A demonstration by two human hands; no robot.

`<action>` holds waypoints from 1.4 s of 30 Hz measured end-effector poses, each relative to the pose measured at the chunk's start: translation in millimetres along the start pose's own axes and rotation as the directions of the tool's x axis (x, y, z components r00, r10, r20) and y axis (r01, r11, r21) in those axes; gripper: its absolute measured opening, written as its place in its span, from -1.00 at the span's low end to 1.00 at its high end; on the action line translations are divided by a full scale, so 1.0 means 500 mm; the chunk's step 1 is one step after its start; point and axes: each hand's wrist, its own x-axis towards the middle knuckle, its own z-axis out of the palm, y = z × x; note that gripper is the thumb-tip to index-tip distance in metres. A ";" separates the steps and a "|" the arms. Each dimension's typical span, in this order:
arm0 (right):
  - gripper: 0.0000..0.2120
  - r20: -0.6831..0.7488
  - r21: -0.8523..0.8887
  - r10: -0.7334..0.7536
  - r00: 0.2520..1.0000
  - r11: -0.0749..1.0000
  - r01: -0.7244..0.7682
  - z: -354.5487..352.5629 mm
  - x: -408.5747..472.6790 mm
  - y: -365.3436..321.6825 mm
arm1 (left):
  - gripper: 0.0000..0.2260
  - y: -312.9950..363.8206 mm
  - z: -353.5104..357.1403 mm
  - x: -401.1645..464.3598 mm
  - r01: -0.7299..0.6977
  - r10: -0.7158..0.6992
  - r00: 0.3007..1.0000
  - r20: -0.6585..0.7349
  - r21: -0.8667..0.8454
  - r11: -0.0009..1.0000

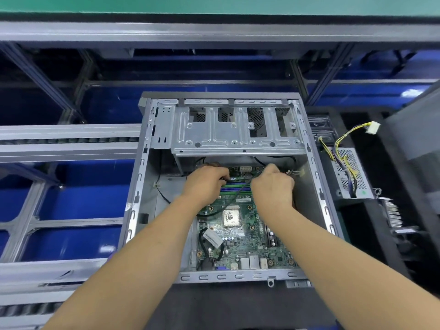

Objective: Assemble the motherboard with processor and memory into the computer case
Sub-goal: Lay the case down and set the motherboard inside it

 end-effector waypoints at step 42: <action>-0.60 -0.253 0.610 -0.062 0.966 0.764 0.209 0.069 0.065 0.016 | -0.82 -0.034 -0.049 -0.038 0.153 -0.153 0.988 0.002 -0.008 0.988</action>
